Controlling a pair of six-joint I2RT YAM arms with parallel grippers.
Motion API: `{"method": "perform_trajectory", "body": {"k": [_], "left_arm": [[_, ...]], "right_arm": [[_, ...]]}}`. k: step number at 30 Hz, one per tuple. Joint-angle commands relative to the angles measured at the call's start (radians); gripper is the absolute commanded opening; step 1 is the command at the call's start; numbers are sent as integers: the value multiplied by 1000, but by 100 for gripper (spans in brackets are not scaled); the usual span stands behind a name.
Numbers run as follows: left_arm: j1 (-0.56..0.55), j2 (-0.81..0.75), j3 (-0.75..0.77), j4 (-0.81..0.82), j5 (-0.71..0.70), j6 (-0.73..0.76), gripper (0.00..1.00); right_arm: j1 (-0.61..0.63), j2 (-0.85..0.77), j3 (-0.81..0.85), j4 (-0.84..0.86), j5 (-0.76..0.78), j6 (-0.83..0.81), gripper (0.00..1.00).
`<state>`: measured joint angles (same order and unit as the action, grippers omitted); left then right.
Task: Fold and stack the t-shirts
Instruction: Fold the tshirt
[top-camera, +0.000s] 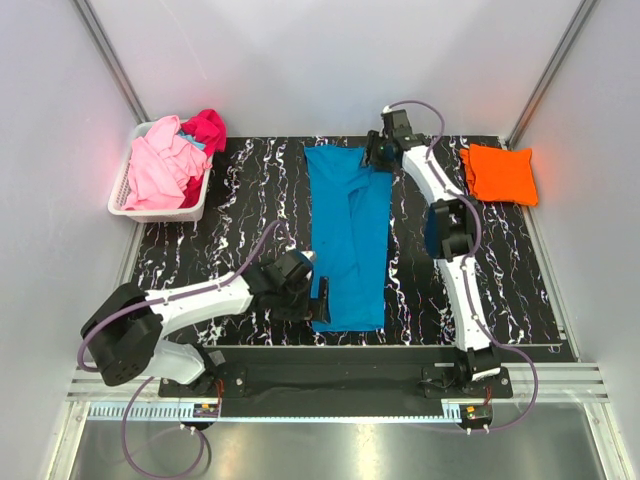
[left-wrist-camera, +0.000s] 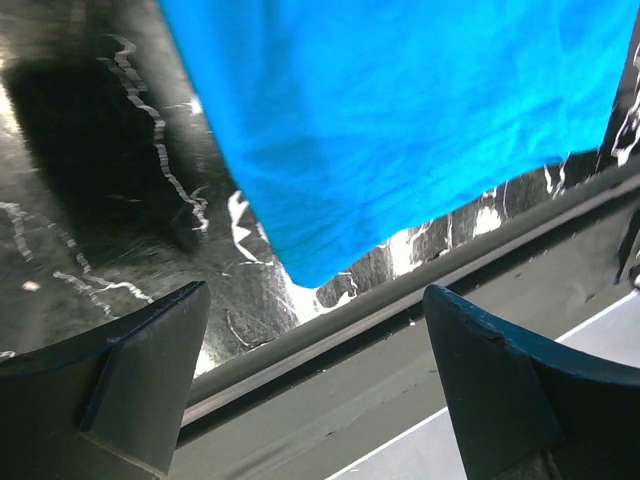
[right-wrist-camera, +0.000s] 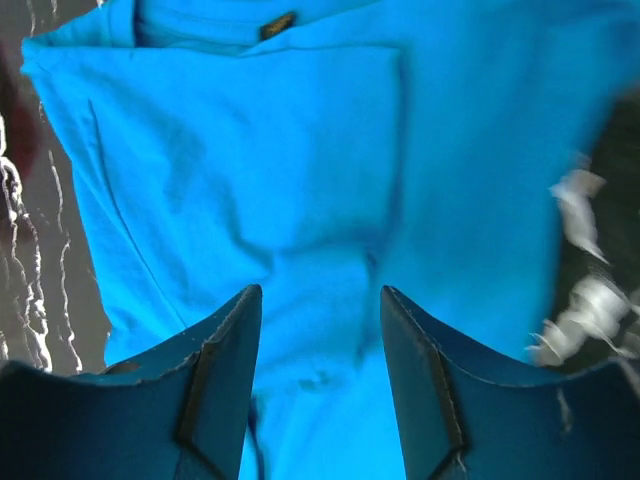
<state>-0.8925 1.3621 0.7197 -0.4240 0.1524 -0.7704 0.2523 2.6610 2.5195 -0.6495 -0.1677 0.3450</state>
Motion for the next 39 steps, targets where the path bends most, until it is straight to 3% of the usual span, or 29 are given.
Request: {"method": "perform_trajectory", "body": {"k": [1,6,10,15,19,25,33,39], "left_arm": [[29,-57,14,-1,-86,-73,94],[52,-118,-38,30,-123,-164,94],[60,-120,-71,96,-80,-205,94],[61,-89,-109,191,-57,-266,93],[61,-84,-170,301,-22,-320,91],[61,-51,-207,364,4,-372,87],[58,-24,-206,401,29,-403,84],[46,-3,-229,406,19,-461,80]], "right_arm": [[-4,-299,-142,2,222,-44,58],[-4,-623,-587,109,356,-14,54],[-4,-969,-1053,180,217,75,51],[2,-1216,-1440,175,88,127,51],[31,-1399,-1588,116,65,153,49],[182,-1539,-1751,65,97,256,48],[297,-1618,-2013,215,-18,420,48],[346,-1623,-2101,278,-41,482,49]]}}
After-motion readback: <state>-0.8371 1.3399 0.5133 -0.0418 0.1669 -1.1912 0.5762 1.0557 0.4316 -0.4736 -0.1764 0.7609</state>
